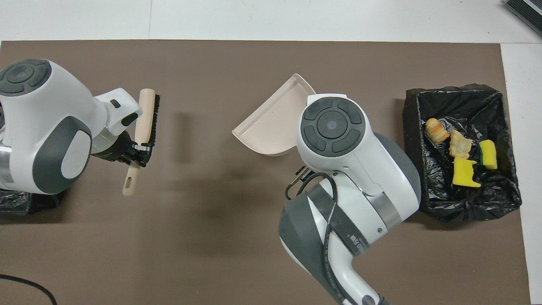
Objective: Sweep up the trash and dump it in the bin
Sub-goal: 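Bring the empty dustpan back toward the table center with the right gripper, then lower the dustpan near the remaining crumbs with the right gripper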
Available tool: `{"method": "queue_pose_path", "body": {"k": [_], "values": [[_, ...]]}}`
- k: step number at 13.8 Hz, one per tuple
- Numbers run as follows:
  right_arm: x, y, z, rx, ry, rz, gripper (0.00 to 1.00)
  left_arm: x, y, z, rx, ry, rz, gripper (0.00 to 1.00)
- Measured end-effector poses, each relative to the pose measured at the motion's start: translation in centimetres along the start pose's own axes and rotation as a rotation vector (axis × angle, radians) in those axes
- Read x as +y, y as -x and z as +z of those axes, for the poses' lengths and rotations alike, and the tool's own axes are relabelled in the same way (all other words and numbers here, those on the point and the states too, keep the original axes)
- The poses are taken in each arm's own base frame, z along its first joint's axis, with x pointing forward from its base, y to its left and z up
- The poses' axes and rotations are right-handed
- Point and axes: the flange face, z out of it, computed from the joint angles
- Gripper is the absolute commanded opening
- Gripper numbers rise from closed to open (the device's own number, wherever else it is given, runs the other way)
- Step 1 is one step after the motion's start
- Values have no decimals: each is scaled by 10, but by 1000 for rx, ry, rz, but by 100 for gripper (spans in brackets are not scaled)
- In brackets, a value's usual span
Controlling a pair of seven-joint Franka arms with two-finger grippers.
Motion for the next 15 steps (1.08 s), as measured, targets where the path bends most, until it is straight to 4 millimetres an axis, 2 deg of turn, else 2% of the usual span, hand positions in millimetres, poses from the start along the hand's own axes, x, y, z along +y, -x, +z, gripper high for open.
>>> {"method": "queue_pose_path", "body": {"k": [9,12,15], "values": [[-2,-5,-11,27,-53,234,0,0,1,1,-2,0,-1,0],[-13,-27,-3,28,-69,348,0,7,3,5,-6,-1,13,0],[-21,-57,6,49,-92,447,0,29,9,21,4,-6,49,0]]}}
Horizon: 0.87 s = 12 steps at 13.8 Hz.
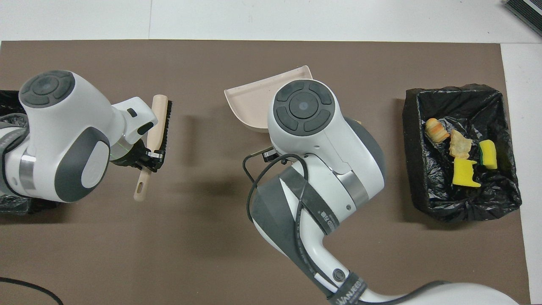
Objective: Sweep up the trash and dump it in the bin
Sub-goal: 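Lower the dustpan near the remaining crumbs with the right gripper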
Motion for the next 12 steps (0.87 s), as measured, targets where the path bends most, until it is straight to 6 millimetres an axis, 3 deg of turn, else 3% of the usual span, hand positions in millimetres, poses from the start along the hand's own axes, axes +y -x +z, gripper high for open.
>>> {"method": "queue_pose_path", "body": {"k": [2,5,7,10,12], "values": [[-8,-15,5,9,-16,45,0,7,4,6,2,-2,10,0],[-22,-26,16,19,-31,47,0,-1,4,4,14,1,-2,0],[-42,-23,23,11,-32,47,0,-13,3,2,24,5,-18,0],[-90,-22,49,40,-56,127,0,-42,0,0,33,14,-38,0],[-102,-33,67,59,-68,195,0,-58,-1,2,35,17,-42,0]]}}
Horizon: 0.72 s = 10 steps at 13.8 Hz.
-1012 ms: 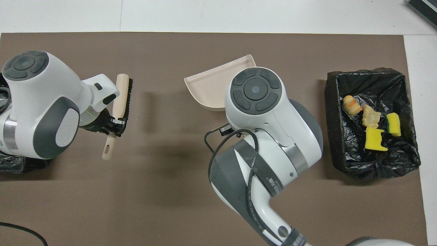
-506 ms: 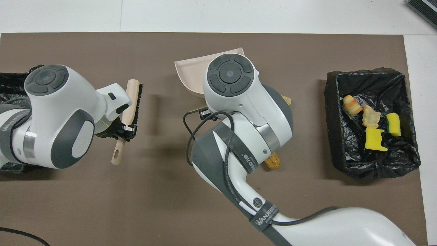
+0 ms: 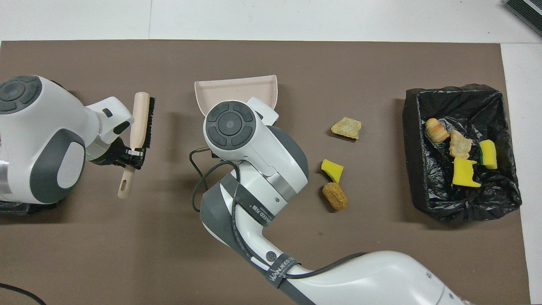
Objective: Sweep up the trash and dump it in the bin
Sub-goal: 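Lower the dustpan near the remaining crumbs with the right gripper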
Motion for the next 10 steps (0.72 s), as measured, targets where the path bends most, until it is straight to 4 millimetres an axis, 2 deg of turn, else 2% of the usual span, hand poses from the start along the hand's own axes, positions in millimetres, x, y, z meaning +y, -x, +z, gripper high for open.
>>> {"method": "queue_pose_path", "body": {"k": [3,5,7,10], "values": [[3,-22,14,32,-11,70,0,-16,-1,8,10,4,5,0],[3,-29,17,42,-18,79,0,-22,-1,11,9,5,3,0],[-2,-28,20,42,-19,74,0,-23,-1,11,9,5,2,0],[-24,-17,41,31,-21,42,0,-23,-1,11,9,5,4,0]]}}
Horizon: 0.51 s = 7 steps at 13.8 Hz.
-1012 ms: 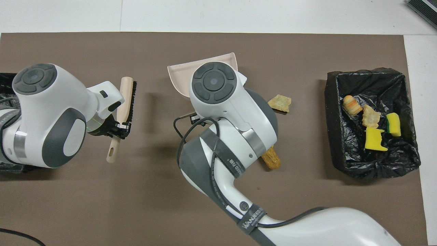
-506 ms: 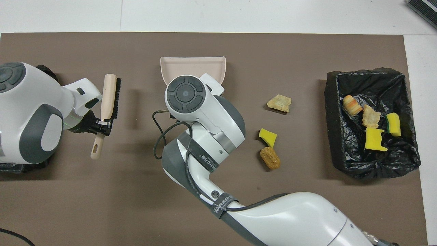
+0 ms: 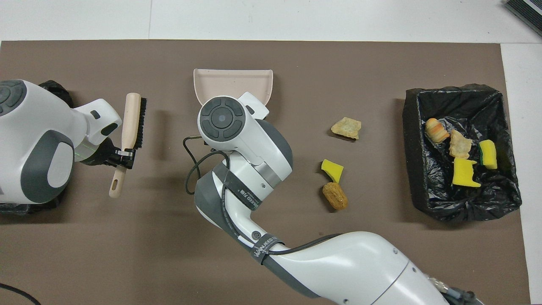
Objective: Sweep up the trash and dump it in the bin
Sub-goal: 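Lower the dustpan near the remaining crumbs with the right gripper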
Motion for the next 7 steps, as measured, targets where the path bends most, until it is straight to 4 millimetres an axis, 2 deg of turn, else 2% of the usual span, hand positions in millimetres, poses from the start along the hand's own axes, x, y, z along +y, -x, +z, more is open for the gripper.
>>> {"method": "queue_pose_path", "body": {"k": [4,7], "values": [[-27,20,8,-4,-1,-37,0,5,-1,-4,6,0,9,0],[-25,17,7,-2,-1,-33,0,6,-1,-4,7,0,12,0]]}}
